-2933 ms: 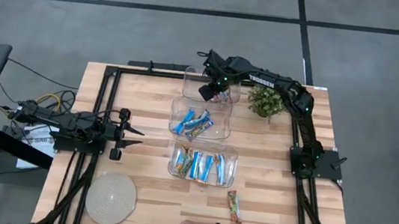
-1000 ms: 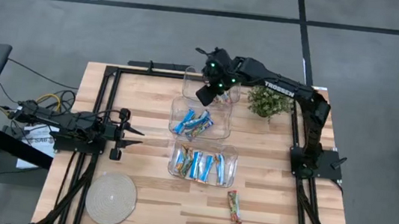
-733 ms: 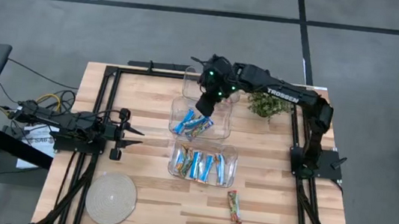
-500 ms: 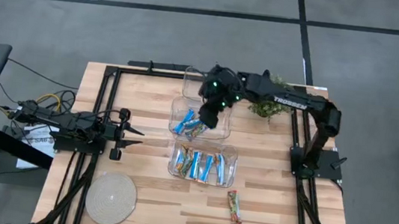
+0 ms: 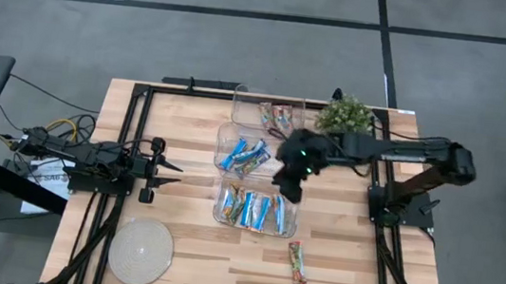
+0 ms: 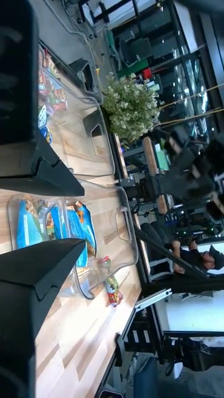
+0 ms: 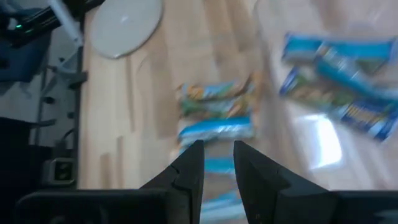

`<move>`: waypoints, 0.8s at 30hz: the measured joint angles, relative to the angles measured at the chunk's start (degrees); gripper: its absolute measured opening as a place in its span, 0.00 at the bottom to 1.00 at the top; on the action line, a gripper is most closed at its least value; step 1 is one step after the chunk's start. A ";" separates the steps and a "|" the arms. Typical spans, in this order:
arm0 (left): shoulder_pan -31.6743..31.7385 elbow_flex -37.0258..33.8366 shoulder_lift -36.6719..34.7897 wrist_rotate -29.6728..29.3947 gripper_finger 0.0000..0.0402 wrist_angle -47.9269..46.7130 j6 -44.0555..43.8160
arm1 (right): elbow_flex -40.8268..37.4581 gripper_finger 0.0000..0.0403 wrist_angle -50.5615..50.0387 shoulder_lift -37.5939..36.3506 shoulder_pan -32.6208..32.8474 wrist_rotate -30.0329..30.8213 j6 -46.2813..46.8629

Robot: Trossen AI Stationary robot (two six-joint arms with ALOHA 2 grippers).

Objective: Pick and place Granola Bars by type
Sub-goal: Put the red granola bar into the top transparent bin

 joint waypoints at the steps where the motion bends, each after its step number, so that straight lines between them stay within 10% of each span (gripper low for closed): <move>1: 0.01 0.01 -0.01 0.00 0.28 0.01 0.01 | -1.70 0.20 0.40 -1.28 1.04 0.00 1.49; 24: 0.00 -0.01 -0.01 0.02 0.28 0.02 -0.01 | -22.13 0.20 1.98 -13.18 29.19 -0.04 45.82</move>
